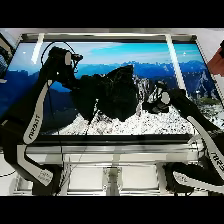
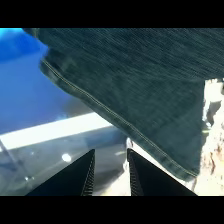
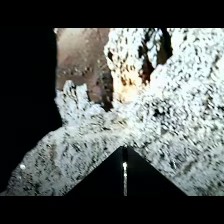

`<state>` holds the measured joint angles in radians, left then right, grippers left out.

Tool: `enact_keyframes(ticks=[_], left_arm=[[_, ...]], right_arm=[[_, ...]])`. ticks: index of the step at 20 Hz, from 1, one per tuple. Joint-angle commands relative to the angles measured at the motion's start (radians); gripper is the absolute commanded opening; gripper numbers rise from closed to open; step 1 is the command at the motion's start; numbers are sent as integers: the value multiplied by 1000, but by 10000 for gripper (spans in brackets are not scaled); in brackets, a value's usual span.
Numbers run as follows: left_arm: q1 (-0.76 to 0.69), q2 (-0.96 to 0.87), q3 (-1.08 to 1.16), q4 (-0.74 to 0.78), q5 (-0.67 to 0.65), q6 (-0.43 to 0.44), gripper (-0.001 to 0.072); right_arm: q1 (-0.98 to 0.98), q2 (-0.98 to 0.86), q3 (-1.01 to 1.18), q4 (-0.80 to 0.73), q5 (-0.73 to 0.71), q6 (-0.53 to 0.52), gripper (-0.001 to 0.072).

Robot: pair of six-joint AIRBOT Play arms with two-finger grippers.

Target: Fold the clothes and pants, and hang the long-sleeved shirts on hangers.

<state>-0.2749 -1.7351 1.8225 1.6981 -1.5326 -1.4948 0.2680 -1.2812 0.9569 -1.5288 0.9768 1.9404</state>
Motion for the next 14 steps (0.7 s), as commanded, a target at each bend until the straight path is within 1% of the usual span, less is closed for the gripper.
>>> enact_keyframes(ticks=[1,2,3,5,6,7,9,10,11,12,14], left_arm=[[46,0,0,7,30,49,225],[63,0,0,7,31,55,225],[83,-1,0,8,33,70,225],[122,-1,0,7,55,71,225],[139,-1,0,3,60,71,225],[154,-1,0,-3,60,71,225],[176,0,0,-8,60,77,225],[184,0,0,-13,60,93,224],[190,0,0,-24,69,97,224],[193,0,0,-34,83,98,223],[195,0,0,-47,130,97,223]], right_arm=[[1,-5,3,273,-293,-183,28],[1,-17,17,385,-349,-270,28],[1,-42,50,469,-371,-340,28],[27,-130,169,555,-357,-460,29],[59,-188,245,564,-346,-515,106],[96,-247,319,560,-341,-546,320],[149,-377,472,537,-340,-536,483],[159,-434,534,538,-339,-518,495],[163,-486,595,540,-330,-508,545],[166,-527,647,549,-307,-505,557],[174,-592,730,548,-254,-505,557]])
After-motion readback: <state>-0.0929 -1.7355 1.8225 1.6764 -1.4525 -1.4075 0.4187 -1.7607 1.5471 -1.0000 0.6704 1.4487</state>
